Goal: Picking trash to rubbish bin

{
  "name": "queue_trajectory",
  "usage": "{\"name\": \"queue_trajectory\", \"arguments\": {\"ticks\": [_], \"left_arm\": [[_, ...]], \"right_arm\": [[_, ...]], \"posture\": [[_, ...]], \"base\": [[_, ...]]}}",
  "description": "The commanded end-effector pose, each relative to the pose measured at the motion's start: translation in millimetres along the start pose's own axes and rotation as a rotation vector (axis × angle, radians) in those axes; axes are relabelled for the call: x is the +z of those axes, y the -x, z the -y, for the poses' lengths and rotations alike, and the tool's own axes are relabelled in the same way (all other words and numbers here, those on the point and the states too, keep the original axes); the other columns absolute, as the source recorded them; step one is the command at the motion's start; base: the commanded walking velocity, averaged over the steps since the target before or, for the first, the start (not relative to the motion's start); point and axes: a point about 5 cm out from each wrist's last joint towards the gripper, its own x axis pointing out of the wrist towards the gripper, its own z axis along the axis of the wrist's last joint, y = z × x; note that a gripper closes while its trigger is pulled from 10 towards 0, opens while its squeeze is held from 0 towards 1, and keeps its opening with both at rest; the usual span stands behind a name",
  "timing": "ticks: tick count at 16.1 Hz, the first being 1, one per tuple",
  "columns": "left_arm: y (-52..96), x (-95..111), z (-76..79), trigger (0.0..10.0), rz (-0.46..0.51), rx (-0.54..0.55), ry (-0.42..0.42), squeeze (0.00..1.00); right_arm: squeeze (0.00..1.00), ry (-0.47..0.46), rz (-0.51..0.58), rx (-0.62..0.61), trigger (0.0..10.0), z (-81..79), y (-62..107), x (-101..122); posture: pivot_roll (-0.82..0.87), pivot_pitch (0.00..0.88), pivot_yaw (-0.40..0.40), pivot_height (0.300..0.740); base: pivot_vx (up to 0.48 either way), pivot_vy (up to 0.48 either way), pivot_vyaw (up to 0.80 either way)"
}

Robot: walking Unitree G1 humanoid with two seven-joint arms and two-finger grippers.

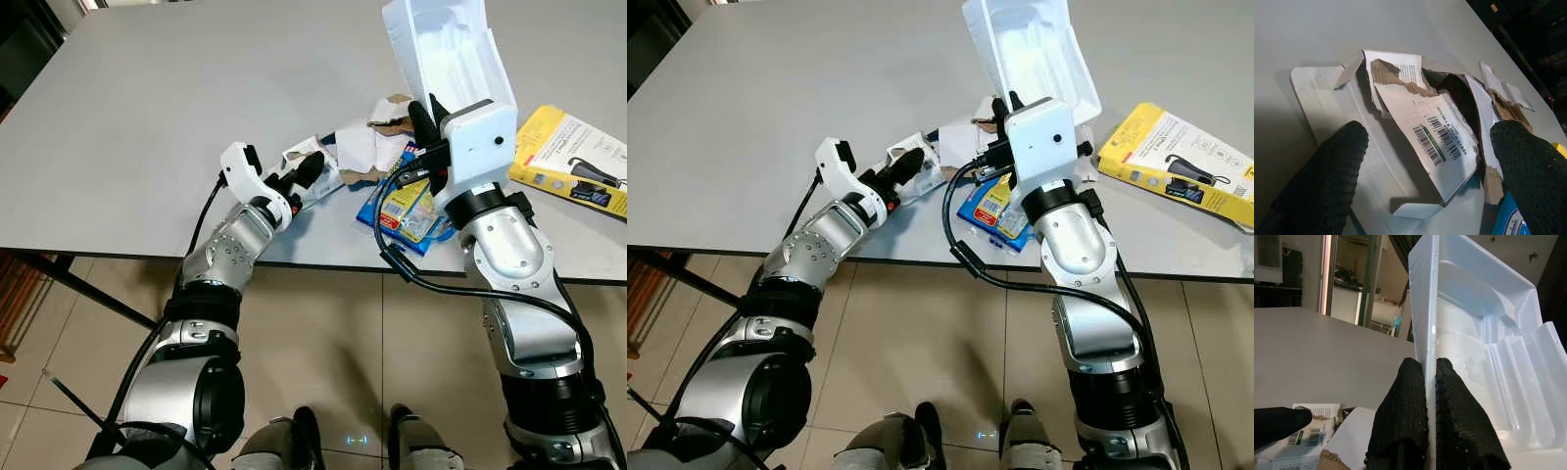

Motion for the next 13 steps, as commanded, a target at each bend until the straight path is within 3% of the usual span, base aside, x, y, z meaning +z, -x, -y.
{"name": "queue_trajectory", "arguments": {"ticks": [1,9,10,11,13], "left_arm": [[-0.2,1.5,-1.7,10.0,0.0,-0.003,0.012,0.0],[-8.5,-14.0,2.2,10.0,-0.052,-0.092,0.138,0.0],[-9.1,-15.9,1.4,2.1,-0.056,-0.085,0.131,0.0],[-9.1,-15.6,0.3,0.0,-0.044,-0.083,0.159,0.0],[-7.8,-14.5,-4.4,0.0,-0.019,-0.07,0.156,0.0]], "right_arm": [[0.0,-0.001,0.015,0.009,10.0,-3.4,1.6,4.3],[0.0,0.001,0.014,0.011,10.0,-3.0,4.3,6.7],[0.0,0.001,0.012,0.012,10.0,-3.1,4.3,6.6],[0.0,0.002,0.011,0.012,10.0,-2.9,4.4,6.8],[0.0,0.003,0.009,0.012,10.0,-2.5,4.6,6.9]], "posture": [[-0.24,0.235,0.162,0.74],[-0.27,0.251,0.159,0.74],[-0.27,0.251,0.159,0.74],[-0.27,0.254,0.158,0.74],[-0.27,0.255,0.158,0.74]], "base": [[0.0,0.0,0.0],[0.0,0.0,0.0],[0.0,0.0,0.0],[0.0,0.0,0.0],[0.0,0.0,0.0]]}}
